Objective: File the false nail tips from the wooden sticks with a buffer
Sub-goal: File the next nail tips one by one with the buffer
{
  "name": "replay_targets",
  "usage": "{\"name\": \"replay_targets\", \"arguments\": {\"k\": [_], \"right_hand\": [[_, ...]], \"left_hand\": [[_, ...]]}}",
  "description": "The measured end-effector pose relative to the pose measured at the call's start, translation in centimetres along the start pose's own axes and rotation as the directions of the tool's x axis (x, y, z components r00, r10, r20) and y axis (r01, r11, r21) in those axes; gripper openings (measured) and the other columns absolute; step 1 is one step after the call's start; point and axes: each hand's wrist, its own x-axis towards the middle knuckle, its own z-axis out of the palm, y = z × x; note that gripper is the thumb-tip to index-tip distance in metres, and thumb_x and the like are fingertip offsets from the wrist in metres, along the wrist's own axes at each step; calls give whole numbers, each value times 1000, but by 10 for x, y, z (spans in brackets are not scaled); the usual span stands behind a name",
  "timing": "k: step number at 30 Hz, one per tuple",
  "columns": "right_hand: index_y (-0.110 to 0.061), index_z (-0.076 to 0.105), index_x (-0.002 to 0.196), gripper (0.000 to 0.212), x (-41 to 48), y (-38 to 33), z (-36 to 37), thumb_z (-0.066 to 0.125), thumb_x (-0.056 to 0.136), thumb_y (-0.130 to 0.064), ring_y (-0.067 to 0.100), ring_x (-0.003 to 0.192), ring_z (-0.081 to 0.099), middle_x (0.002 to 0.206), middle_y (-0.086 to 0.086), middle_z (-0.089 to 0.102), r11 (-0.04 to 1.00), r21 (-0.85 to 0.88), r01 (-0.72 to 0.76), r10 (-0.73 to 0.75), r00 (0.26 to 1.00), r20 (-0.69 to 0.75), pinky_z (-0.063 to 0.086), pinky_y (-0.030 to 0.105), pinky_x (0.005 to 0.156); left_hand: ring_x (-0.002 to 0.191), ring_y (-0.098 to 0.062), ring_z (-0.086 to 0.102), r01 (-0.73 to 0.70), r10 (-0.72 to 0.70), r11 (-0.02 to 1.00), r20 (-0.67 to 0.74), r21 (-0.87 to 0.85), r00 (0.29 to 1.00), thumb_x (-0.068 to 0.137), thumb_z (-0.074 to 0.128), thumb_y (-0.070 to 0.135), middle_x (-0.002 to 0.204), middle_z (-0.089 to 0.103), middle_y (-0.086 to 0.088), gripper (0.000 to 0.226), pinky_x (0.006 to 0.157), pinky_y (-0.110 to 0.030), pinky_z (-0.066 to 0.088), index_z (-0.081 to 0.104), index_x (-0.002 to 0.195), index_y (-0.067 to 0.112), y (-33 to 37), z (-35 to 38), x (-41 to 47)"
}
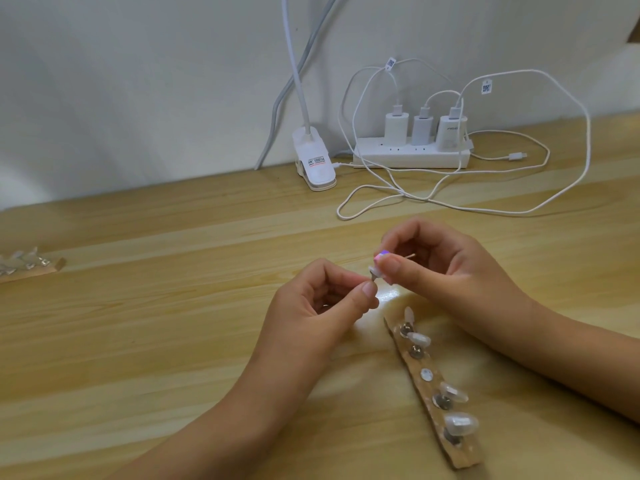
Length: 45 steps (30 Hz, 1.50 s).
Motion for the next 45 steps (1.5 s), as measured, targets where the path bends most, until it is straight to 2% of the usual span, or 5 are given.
{"name": "replay_targets", "arguments": {"k": [6,14,26,36,45], "right_hand": [[-26,63,81,22,2,2,1,75,71,-42,11,76,54,79,-10,62,991,-134,16,-18,1000,-16,46,24,73],[-25,67,84,14,2,0,0,78,75,-26,12,83,59,84,-8,62,1000,8,-24,24,1000,1,51,24,77],[-17,69,92,27,10,5,-9,77,76,-36,8,81,60,83,-3,67,991,43,-128,132,983,-130,51,20,81],[-26,72,88,19,14,12,-12,75,77,-41,9,80,58,82,1,65,987,81,-140,147,985,-93,51,20,79],[-23,72,89,25,14,11,-12,73,76,-45,7,79,59,84,-2,66,989,84,-122,130,987,-96,50,17,76]], "left_hand": [[73,-5,65,15,-15,1000,-16,-12,1000,73,74,36,74,72,3,13,68,-14,50,70,77,23,1,-2,1],[69,-4,63,33,-32,999,8,-19,999,77,72,29,74,72,4,8,68,-14,48,71,85,28,-2,-2,2],[84,-12,70,-49,61,995,147,-85,987,74,76,26,86,74,0,9,73,-18,52,70,81,27,11,3,-9],[54,1,39,-428,296,794,341,432,892,80,74,33,54,42,3,9,59,-9,33,69,76,27,8,9,-23],[59,4,45,-441,289,692,341,572,895,82,68,41,60,41,11,10,56,-16,36,70,85,31,1,8,-21]]}}
